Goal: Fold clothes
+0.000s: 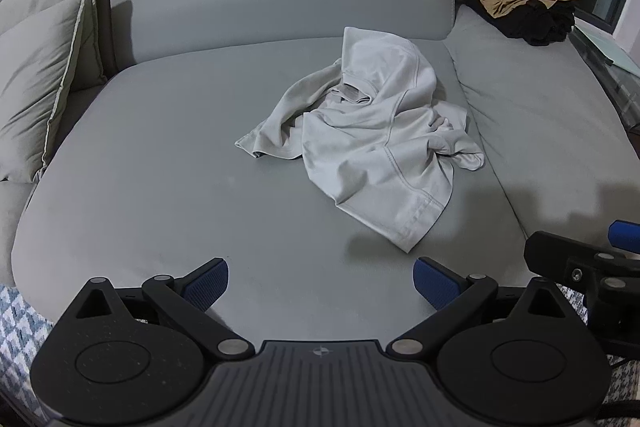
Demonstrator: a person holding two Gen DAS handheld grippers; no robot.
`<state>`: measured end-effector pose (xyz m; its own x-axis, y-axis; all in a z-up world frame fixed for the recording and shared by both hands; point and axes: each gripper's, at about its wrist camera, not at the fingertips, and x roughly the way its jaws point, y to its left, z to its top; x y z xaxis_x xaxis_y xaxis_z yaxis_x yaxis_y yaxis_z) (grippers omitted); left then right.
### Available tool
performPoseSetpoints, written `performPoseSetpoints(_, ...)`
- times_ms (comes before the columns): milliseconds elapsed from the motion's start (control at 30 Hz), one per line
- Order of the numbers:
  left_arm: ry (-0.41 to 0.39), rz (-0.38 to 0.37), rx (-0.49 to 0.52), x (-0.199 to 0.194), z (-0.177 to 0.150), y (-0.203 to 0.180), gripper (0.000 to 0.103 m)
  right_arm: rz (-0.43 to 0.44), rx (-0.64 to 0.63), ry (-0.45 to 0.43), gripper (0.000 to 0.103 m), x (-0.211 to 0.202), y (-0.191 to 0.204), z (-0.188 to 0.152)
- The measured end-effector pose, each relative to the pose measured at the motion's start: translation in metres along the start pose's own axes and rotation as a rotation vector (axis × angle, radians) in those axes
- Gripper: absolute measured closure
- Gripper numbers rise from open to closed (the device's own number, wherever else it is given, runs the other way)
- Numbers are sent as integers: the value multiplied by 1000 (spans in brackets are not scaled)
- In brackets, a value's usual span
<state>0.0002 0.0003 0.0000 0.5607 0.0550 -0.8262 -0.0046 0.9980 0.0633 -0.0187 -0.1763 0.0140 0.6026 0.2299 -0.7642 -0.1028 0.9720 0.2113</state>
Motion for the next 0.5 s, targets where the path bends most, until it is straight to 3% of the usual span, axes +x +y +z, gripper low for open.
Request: performPoseSetpoints(500,16,-7,-7,1,1,2,2,1,4,20,5,5,3,-1)
